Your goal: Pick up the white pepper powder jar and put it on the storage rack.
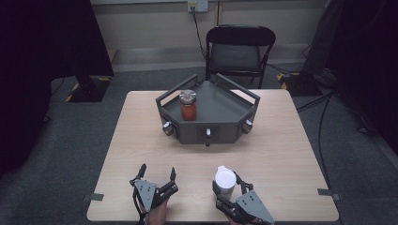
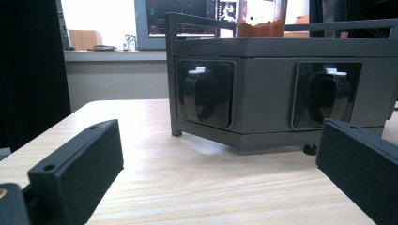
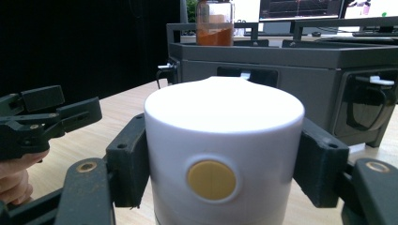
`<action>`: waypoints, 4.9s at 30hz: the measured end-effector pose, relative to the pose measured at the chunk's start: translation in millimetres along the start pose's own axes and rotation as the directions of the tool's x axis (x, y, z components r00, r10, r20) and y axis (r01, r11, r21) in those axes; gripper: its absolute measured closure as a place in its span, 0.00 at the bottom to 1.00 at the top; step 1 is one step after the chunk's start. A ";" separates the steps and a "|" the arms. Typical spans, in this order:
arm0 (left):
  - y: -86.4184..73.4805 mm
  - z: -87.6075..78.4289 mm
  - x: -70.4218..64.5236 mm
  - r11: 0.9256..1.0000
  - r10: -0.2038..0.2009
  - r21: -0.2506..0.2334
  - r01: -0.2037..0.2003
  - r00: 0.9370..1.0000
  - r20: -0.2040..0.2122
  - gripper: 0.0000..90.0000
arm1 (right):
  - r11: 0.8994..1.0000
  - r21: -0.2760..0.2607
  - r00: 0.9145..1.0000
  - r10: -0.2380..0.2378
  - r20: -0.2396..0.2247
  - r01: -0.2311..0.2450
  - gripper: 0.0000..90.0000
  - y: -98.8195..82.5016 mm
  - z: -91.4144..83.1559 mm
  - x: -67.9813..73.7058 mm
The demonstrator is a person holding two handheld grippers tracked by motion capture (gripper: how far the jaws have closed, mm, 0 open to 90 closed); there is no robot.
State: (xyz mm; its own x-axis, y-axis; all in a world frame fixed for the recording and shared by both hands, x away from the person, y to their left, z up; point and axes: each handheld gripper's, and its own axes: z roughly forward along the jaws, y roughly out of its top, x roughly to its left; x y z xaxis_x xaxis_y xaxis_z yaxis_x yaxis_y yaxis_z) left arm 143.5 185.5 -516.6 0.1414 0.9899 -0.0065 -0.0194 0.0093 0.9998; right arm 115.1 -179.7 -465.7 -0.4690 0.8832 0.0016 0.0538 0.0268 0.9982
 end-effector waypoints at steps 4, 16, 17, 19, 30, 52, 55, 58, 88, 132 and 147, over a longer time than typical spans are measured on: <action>0.0 -0.1 0.0 1.000 0.000 0.000 0.000 1.000 0.000 0.01 | 1.000 0.001 1.000 -0.008 -0.014 0.008 0.34 6.5 2.8 -3.2; 0.0 -0.1 0.0 1.000 0.000 0.000 0.000 1.000 0.000 0.01 | 0.999 0.017 0.997 -0.034 -0.071 0.035 0.34 31.8 16.6 -16.3; 0.0 0.0 0.0 1.000 0.000 0.000 0.000 1.000 0.000 0.01 | 0.999 0.020 0.997 -0.032 -0.075 0.034 0.34 33.7 17.8 -17.5; 0.0 -0.1 0.0 1.000 0.000 0.000 0.000 1.000 0.000 0.01 | 0.999 0.027 0.997 -0.029 -0.076 0.031 0.34 36.9 20.2 -17.8; 0.0 -0.1 0.0 1.000 0.001 0.000 -0.001 1.000 0.000 0.01 | 0.998 0.042 0.993 -0.045 -0.107 0.049 0.34 62.7 38.4 -28.8; 0.1 -0.1 0.0 1.000 0.000 0.001 0.000 1.000 0.000 0.01 | 0.998 0.043 0.996 -0.039 -0.085 0.043 0.34 108.8 80.8 -59.4; 0.0 -0.1 -0.1 1.000 -0.001 0.000 0.001 1.000 0.000 0.01 | 0.998 0.045 0.996 -0.034 -0.079 0.038 0.34 114.9 87.9 -62.2; -0.1 -0.1 -0.1 1.000 -0.001 0.000 0.001 1.000 0.000 0.01 | 0.998 0.047 0.996 -0.039 -0.076 0.043 0.34 121.1 95.6 -65.3; 0.0 -1.0 1.2 1.000 0.000 0.000 0.000 1.000 0.007 0.00 | 0.999 0.043 0.999 -0.031 -0.023 0.032 0.34 157.5 164.2 -72.5; -0.1 -1.1 1.6 1.000 -0.001 -0.001 0.001 1.000 0.010 0.00 | 0.997 0.076 0.997 -0.003 0.073 -0.002 0.34 144.5 223.4 -68.3; 0.0 -1.1 1.3 1.000 -0.001 0.000 0.001 1.000 0.008 0.00 | 0.997 0.072 0.996 0.006 0.084 -0.012 0.33 140.3 221.2 -66.3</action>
State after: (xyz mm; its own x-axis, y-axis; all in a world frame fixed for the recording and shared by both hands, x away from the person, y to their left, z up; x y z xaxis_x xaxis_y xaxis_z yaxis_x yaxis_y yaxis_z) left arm 142.6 186.9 -516.6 0.1496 0.9887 -0.0068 -0.0197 0.0099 0.9998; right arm 348.8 -130.8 -339.1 -0.3934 0.9194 0.0025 0.1231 0.0500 0.9911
